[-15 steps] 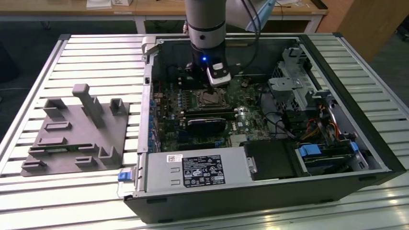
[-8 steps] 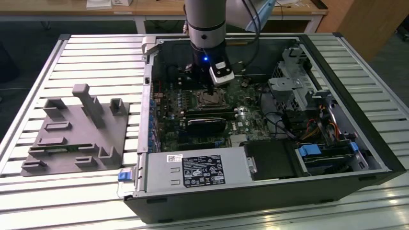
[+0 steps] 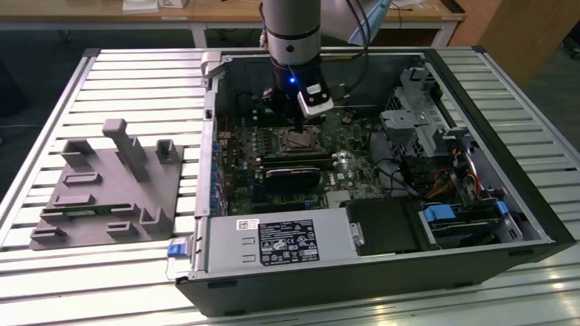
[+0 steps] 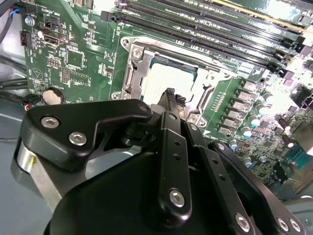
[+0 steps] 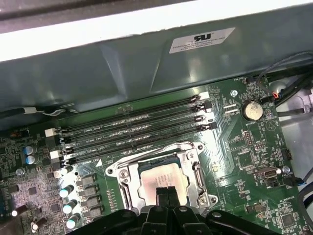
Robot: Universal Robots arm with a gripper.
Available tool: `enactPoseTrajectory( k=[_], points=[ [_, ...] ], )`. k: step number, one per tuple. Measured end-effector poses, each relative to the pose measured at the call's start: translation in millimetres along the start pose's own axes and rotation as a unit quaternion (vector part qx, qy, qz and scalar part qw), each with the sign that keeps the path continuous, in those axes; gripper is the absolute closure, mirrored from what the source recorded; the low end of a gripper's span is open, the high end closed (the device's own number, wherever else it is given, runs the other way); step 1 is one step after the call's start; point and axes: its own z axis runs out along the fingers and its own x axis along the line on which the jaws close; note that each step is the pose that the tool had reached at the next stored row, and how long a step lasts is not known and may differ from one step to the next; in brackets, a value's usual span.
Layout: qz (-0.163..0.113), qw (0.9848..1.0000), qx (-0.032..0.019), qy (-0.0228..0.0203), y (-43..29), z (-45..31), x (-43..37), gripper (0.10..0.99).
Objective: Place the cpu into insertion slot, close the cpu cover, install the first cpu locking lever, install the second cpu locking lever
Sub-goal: 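Install the second cpu locking lever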
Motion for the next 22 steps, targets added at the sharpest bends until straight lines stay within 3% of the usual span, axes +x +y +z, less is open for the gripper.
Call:
enactPoseTrajectory(
  k=[22],
  points=[
    [0.0,1.0,0.0008,-0.0002,-7.4,-0.6,-2.0,0.98]
  ],
)
